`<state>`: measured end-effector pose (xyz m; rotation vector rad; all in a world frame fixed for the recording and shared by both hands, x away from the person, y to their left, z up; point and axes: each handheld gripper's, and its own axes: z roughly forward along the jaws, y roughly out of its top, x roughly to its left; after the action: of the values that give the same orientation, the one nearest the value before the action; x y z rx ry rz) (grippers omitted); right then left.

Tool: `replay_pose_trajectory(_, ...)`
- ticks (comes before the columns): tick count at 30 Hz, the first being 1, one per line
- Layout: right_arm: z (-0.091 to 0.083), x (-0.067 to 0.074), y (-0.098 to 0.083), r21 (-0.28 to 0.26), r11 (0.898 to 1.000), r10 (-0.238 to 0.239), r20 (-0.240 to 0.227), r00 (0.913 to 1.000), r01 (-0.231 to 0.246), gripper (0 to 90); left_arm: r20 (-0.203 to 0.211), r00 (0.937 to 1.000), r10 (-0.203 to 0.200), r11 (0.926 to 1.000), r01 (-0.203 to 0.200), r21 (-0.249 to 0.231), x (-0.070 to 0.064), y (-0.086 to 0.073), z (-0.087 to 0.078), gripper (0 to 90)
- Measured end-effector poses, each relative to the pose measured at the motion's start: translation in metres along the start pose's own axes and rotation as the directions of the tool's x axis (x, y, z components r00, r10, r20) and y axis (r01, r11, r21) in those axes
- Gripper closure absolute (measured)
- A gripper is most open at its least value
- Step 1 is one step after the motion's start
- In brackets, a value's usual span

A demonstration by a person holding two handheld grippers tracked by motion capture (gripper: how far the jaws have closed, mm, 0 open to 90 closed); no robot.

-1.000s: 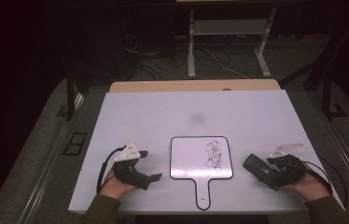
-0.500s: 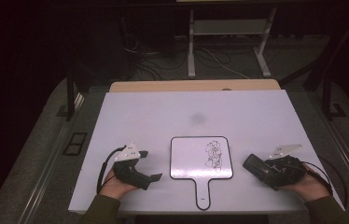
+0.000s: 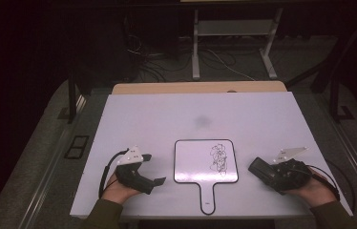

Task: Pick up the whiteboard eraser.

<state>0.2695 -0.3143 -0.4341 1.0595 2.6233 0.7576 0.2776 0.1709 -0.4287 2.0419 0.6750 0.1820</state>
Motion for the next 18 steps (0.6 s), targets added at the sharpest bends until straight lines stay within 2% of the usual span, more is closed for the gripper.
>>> replay_pose_trajectory(11, -0.0010, 0.0007, 0.0024, 0.004, 1.000, 0.001, 0.005, 1.0000, -0.001, 37.9, -0.001, 1.0000, 0.000, 1.0000, 0.000, 0.001, -0.0003, 0.0001, 0.0001, 0.0)
replay_pose_trajectory(17, -0.0004, 0.0015, 0.0050, 0.025, 1.000, 0.006, 0.008, 0.9999, -0.006, 38.1, -0.001, 1.0000, 0.001, 1.0000, -0.001, 0.001, -0.0003, 0.0000, 0.0003, 0.0)
replay_pose_trajectory(18, -0.0006, -0.0001, 0.0062, 0.038, 0.999, 0.013, -0.005, 0.9999, -0.013, 38.3, -0.001, 1.0000, 0.001, 1.0000, -0.001, 0.001, -0.0004, 0.0001, 0.0002, 0.0)
